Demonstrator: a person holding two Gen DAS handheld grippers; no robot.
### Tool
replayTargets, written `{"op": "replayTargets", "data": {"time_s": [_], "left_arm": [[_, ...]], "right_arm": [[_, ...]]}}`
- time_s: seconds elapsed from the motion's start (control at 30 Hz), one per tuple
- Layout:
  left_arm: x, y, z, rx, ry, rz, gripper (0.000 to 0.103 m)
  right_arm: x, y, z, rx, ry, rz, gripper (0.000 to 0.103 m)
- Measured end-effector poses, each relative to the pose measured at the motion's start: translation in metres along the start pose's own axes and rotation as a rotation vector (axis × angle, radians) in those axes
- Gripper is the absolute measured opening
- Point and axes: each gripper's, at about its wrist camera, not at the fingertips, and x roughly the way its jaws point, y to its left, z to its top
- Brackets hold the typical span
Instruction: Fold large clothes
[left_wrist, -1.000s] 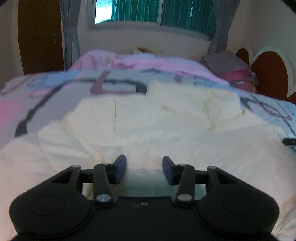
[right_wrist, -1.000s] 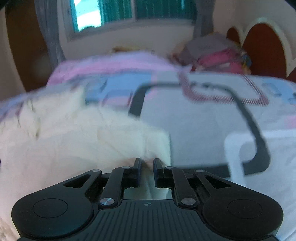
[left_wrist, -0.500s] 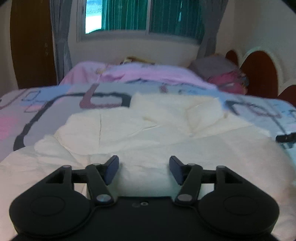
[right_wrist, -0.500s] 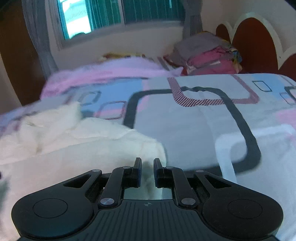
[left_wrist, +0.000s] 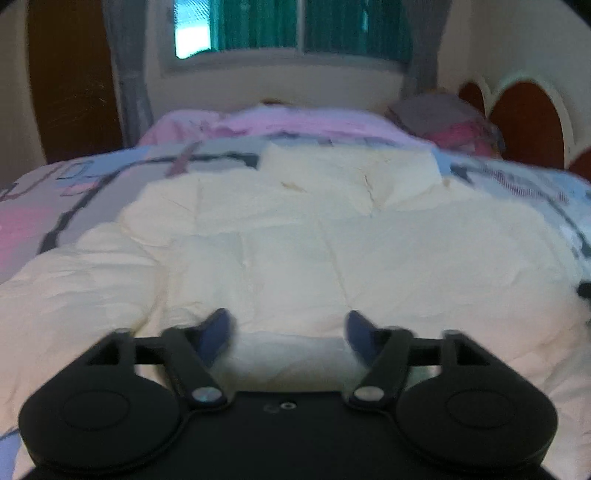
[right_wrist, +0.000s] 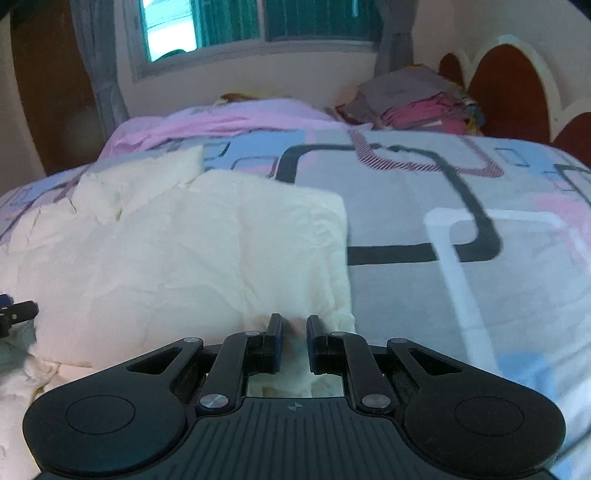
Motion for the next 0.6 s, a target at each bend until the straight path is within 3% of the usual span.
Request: {"op": "replayTargets", "data": {"time_s": [0.03, 0.07, 0.1, 0.13, 0.2, 0.27, 0.3, 0.33, 0.43, 0.6], "left_arm": [[-0.003, 0.003, -0.005, -0.010, -0.006, 0.020, 0.095], [-0.001, 0.004, -0.009, -0.009, 0.018, 0.032, 0.091], [0.004, 0.006, -0.012, -0.009, 0.048, 0.037, 0.091], [0.004, 0.007, -0.013, -0.017, 0.043, 0.034, 0.092], [-0.001, 0.010, -0.008, -0.035, 0.038, 0.042, 0.086], [-0.015, 0.019, -0.009, -0.068, 0.006, 0.040, 0.084], [-0.022, 0.025, -0.011, -0.086, -0.005, 0.048, 0.084], [-0.031, 0.034, -0.015, -0.109, -0.013, 0.063, 0.084], [-0.058, 0.077, -0.032, -0.203, -0.030, 0.121, 0.082], [-0.106, 0.164, -0.073, -0.373, -0.019, 0.271, 0.074]], "right_arm": [[-0.003, 0.000, -0.005, -0.007, -0.003, -0.010, 0.101], [-0.003, 0.002, -0.012, -0.030, 0.006, 0.009, 0.101], [0.001, 0.004, -0.016, -0.040, 0.037, 0.018, 0.094], [0.001, 0.005, -0.018, -0.035, 0.054, 0.027, 0.079], [-0.010, 0.007, -0.016, -0.012, 0.021, 0.016, 0.072], [-0.027, 0.008, -0.013, 0.016, -0.037, 0.000, 0.072], [-0.034, 0.007, -0.012, 0.032, -0.058, 0.002, 0.065], [-0.041, 0.006, -0.011, 0.048, -0.072, 0.007, 0.052], [-0.055, 0.004, -0.012, 0.060, -0.087, -0.001, 0.033], [-0.064, -0.003, -0.019, 0.061, -0.062, -0.038, 0.033]]}}
